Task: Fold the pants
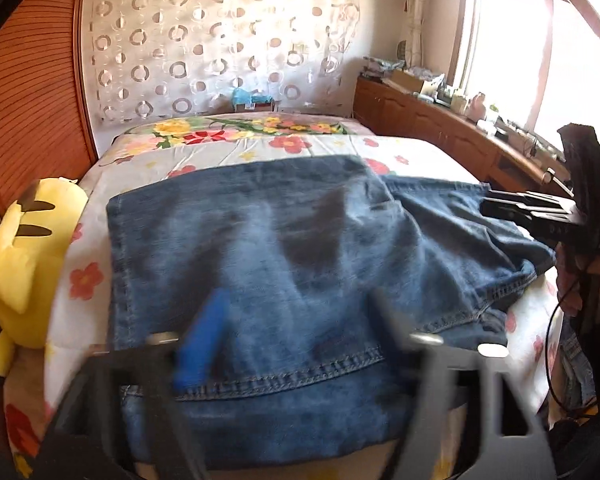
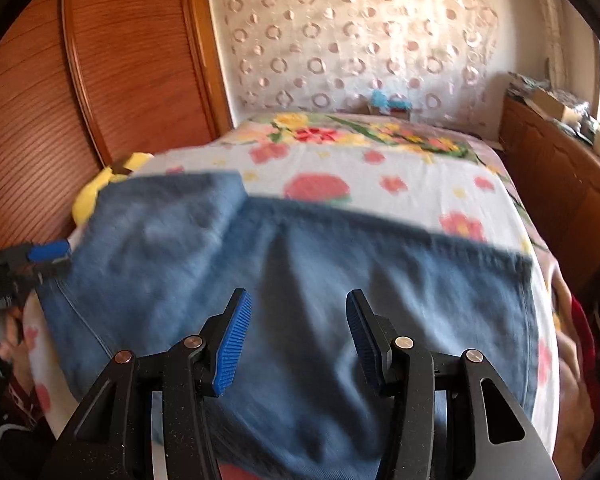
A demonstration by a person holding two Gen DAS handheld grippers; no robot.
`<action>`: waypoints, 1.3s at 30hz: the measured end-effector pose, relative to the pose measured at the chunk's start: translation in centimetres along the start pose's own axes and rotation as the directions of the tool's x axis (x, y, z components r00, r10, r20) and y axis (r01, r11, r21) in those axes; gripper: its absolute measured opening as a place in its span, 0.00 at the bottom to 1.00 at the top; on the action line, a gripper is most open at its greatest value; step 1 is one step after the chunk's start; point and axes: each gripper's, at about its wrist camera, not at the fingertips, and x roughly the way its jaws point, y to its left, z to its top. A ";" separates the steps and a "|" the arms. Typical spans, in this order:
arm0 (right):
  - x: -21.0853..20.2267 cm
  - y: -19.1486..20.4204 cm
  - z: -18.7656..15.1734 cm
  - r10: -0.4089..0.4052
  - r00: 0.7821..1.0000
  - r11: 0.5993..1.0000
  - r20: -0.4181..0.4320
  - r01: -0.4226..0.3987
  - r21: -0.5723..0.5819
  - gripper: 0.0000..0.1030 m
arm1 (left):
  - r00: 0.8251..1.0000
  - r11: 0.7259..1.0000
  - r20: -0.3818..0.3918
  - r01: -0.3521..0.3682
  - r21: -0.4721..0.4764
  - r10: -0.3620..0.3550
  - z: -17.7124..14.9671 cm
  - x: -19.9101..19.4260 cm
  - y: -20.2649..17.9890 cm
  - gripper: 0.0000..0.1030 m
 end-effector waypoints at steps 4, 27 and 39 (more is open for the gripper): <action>1.3 1.2 2.6 0.036 0.999 0.999 0.009 -0.036 -0.030 0.50 | 1.000 1.000 0.003 0.006 -0.012 -0.006 0.2 0.0 0.0 0.79; 8.8 6.5 11.5 0.144 0.989 0.986 0.039 -0.140 -0.087 0.01 | 1.000 0.999 0.006 -0.025 -0.025 0.025 -1.0 -0.7 1.3 0.79; 9.2 6.3 10.7 0.055 0.998 0.996 0.036 -0.052 -0.075 0.19 | 0.999 0.999 0.012 -0.037 -0.002 0.037 -1.1 -1.0 0.3 0.79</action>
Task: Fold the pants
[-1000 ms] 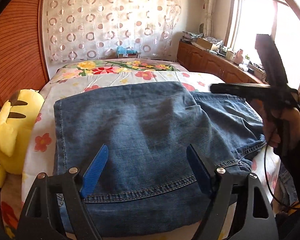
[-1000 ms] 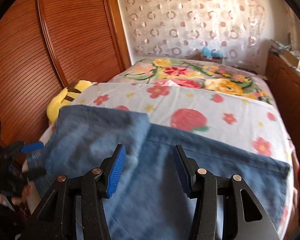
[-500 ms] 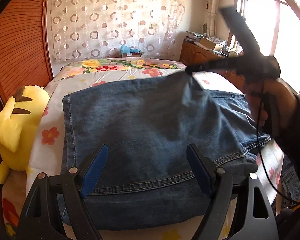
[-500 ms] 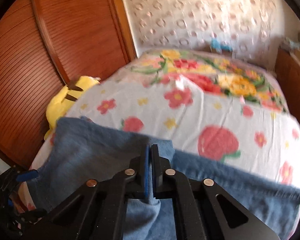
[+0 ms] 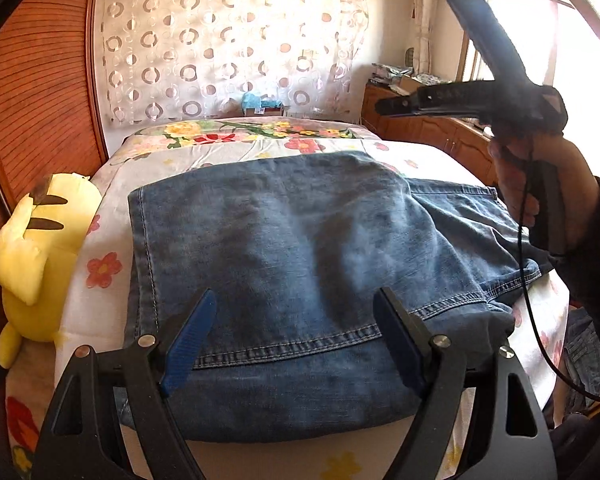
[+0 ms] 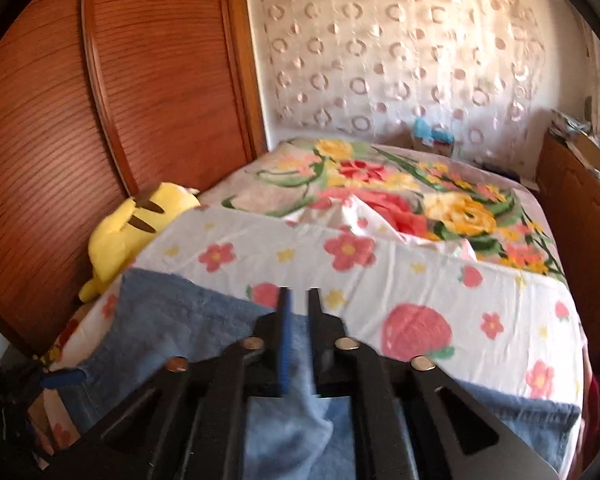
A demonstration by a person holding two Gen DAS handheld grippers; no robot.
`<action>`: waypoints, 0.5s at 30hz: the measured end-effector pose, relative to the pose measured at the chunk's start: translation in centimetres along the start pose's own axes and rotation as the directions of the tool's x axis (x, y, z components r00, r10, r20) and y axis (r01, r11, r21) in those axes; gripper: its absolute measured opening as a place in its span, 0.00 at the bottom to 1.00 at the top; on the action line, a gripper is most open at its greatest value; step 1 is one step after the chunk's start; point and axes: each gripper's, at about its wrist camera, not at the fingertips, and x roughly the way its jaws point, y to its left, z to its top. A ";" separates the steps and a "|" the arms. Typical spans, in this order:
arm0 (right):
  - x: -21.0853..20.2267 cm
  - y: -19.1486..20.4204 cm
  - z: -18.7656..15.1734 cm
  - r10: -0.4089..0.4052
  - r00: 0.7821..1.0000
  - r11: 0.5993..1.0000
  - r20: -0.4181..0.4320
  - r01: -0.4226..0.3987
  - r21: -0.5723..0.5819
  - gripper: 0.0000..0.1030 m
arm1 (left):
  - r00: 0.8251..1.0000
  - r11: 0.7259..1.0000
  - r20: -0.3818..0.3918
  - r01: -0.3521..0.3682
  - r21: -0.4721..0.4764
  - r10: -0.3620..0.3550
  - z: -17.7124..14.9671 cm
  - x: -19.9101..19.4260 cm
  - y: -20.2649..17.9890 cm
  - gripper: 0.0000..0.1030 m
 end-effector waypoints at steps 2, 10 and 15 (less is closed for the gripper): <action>-0.8 -0.6 -0.8 -0.011 1.000 1.000 0.008 0.011 -0.003 0.25 | 1.000 1.000 0.005 0.001 0.004 -0.001 0.1 -0.1 -0.2 0.79; -9.0 -3.9 -4.8 -0.095 0.994 0.995 0.044 0.097 -0.031 0.40 | 1.000 1.000 0.012 0.011 0.025 -0.011 0.7 0.1 -1.7 0.79; -14.1 -5.4 -8.5 -0.152 0.986 0.988 0.066 0.153 -0.014 0.54 | 1.000 0.999 0.013 0.027 0.036 -0.027 1.0 0.5 -3.1 0.79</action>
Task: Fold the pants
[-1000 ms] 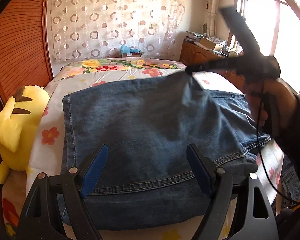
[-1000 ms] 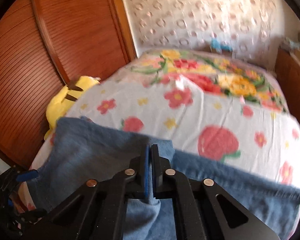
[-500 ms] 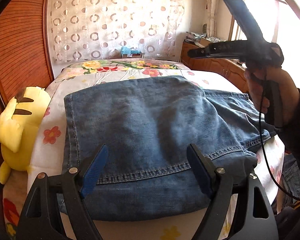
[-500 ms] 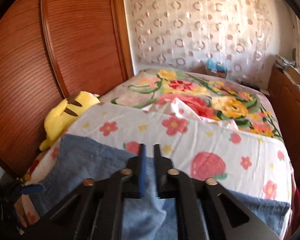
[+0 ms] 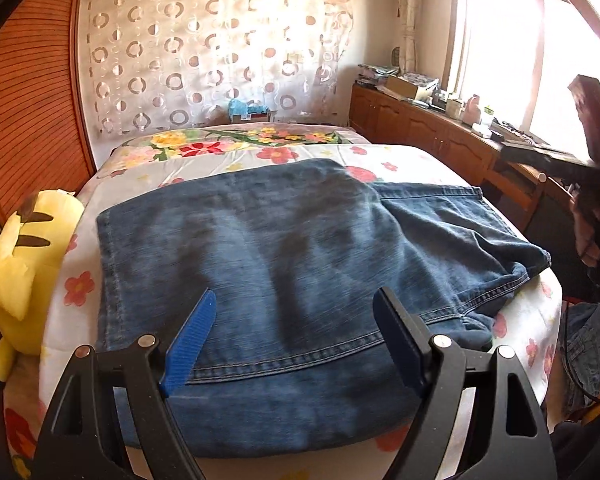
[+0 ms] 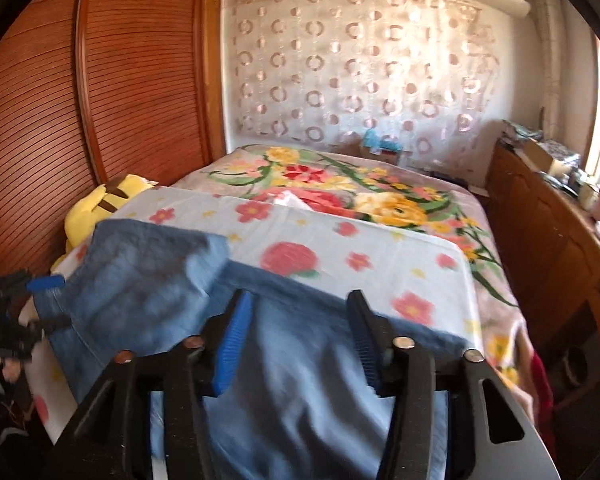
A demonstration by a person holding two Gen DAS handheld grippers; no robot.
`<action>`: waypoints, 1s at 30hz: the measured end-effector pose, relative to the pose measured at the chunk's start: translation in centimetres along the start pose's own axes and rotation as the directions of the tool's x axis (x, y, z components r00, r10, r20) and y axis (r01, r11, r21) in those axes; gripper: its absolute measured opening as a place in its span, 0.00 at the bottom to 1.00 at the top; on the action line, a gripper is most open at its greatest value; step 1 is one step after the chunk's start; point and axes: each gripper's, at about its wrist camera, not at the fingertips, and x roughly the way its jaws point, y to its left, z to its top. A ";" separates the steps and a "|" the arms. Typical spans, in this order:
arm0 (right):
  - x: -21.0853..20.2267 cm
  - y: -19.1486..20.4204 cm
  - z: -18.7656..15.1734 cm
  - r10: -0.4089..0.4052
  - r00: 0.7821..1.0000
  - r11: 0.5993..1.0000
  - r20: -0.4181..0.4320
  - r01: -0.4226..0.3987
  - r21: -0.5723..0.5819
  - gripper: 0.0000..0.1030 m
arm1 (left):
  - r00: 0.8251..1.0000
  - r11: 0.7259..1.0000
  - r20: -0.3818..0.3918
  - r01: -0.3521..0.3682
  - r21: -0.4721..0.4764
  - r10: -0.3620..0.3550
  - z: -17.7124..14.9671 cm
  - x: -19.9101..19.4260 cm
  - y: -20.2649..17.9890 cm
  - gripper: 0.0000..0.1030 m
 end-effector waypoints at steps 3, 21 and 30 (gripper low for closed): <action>-2.5 -0.7 -2.5 -0.045 0.999 0.999 -0.008 0.045 0.025 0.54 | 1.000 1.000 -0.005 0.008 0.016 -0.008 0.0 0.4 -0.9 0.79; -7.3 -2.9 -11.0 -0.130 0.980 0.959 -0.152 0.164 0.233 0.54 | 0.994 0.998 -0.108 0.032 0.045 -0.027 -2.1 3.4 -3.3 0.79; -6.8 -3.5 -11.3 -0.113 0.976 0.954 -0.184 0.158 0.254 0.54 | 0.994 0.998 -0.109 0.005 0.070 0.002 -2.9 3.5 -3.9 0.79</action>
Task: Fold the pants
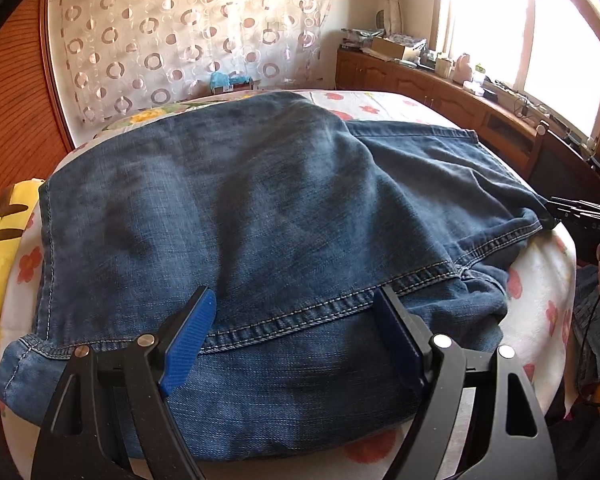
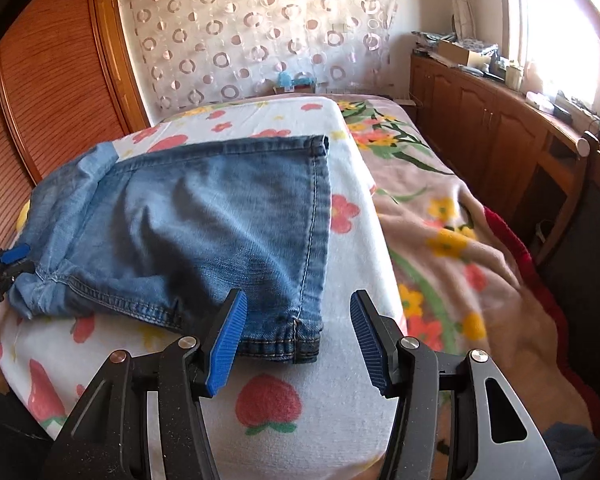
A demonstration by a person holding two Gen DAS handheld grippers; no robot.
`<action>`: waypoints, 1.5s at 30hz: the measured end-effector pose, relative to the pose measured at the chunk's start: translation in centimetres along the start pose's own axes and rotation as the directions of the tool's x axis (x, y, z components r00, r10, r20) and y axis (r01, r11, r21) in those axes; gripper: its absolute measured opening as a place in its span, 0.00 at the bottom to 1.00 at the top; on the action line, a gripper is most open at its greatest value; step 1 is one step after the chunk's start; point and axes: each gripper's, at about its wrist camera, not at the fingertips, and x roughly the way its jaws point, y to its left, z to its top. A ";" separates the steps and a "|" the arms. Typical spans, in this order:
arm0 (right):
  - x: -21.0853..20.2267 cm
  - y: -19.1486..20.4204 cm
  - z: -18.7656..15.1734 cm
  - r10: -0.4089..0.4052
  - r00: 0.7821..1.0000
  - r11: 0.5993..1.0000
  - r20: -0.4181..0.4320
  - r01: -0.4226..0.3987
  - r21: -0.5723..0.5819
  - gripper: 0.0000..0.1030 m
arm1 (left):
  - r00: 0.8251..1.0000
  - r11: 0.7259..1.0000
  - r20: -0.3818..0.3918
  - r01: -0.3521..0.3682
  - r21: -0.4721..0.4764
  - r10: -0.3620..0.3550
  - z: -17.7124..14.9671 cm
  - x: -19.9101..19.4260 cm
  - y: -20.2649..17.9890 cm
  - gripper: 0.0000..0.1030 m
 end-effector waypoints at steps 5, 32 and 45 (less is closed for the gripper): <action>1.0 -0.3 -0.1 0.009 1.000 1.000 -0.020 -0.009 -0.002 0.54 | 1.000 1.000 0.020 0.012 -0.004 -0.012 -0.3 -0.1 0.4 0.79; -1.3 -1.1 2.9 0.138 0.985 0.990 0.105 -0.134 -0.051 0.15 | 0.996 0.999 0.087 -0.007 -0.051 0.011 1.7 -4.1 2.4 0.79; -4.9 7.4 9.5 0.348 0.910 0.926 0.226 -0.296 -0.234 0.15 | 0.990 0.995 0.132 -0.033 -0.090 0.045 2.0 -6.1 4.4 0.79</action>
